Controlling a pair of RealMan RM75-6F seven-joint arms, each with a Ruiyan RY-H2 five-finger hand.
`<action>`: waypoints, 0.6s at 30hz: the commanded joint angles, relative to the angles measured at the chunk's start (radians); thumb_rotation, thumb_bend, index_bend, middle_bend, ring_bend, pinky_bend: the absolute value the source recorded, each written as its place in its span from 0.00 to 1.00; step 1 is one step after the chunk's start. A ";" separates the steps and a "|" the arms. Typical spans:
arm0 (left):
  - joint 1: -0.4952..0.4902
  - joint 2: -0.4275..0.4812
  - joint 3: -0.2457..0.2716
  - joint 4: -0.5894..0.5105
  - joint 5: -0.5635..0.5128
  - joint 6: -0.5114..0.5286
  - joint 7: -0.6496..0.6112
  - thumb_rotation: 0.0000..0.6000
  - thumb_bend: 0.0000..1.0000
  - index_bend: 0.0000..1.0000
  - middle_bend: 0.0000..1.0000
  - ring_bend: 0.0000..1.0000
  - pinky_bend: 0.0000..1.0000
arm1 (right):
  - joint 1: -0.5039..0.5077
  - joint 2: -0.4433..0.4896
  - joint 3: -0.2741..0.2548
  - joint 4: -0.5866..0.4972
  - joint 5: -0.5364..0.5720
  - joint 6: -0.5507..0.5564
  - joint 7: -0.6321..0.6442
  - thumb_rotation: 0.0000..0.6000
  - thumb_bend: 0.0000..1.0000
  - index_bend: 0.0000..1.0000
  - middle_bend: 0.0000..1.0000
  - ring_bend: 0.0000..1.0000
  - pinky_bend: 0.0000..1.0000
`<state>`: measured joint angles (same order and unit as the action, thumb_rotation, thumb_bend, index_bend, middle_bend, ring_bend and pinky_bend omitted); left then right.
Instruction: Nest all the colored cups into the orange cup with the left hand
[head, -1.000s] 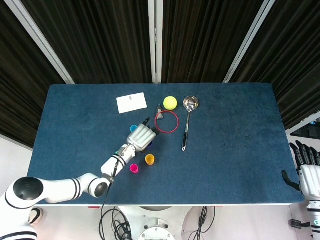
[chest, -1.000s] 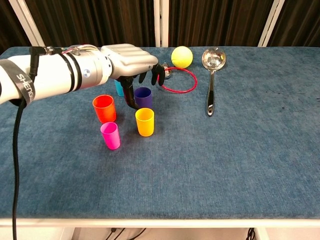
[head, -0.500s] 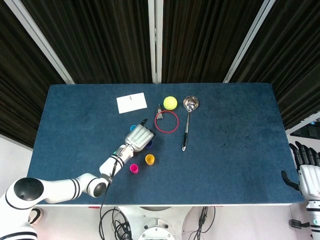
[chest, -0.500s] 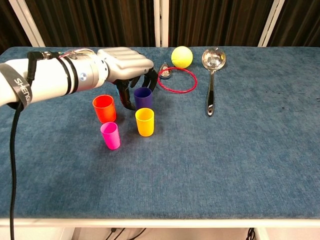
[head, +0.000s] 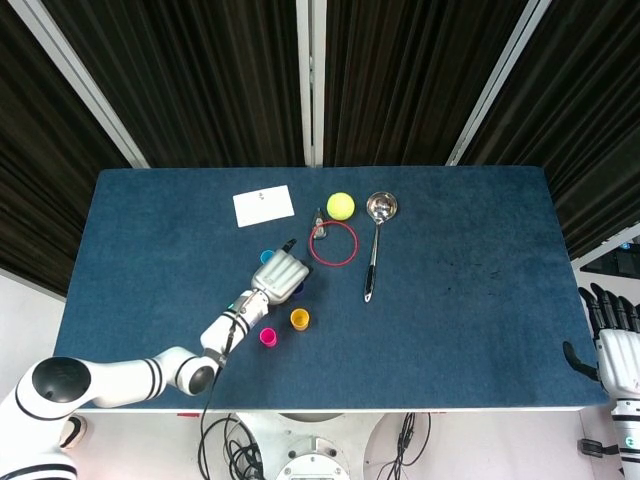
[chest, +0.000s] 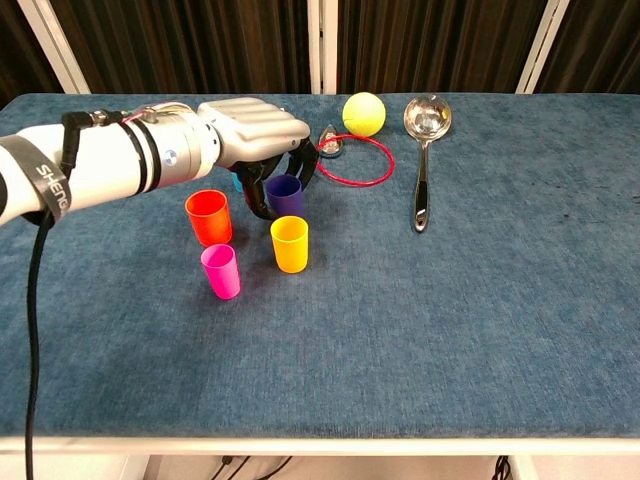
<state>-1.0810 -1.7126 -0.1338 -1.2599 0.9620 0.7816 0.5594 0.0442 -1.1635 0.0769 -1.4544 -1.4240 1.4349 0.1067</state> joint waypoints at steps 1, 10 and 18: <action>0.000 -0.004 -0.008 0.001 -0.004 0.005 -0.006 1.00 0.24 0.47 0.49 0.54 0.14 | 0.000 0.000 0.000 0.001 0.000 0.000 0.001 1.00 0.30 0.00 0.00 0.00 0.00; -0.004 0.032 -0.024 -0.058 -0.008 0.028 0.021 1.00 0.26 0.49 0.50 0.57 0.15 | -0.001 0.006 0.002 -0.004 0.001 0.001 -0.001 1.00 0.30 0.00 0.00 0.00 0.00; 0.025 0.227 -0.045 -0.338 -0.094 0.141 0.135 1.00 0.26 0.50 0.51 0.57 0.16 | -0.007 0.022 0.004 -0.020 -0.005 0.020 -0.005 1.00 0.30 0.00 0.00 0.00 0.00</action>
<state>-1.0728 -1.5662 -0.1693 -1.4936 0.9168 0.8734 0.6455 0.0374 -1.1411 0.0814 -1.4743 -1.4290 1.4547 0.1015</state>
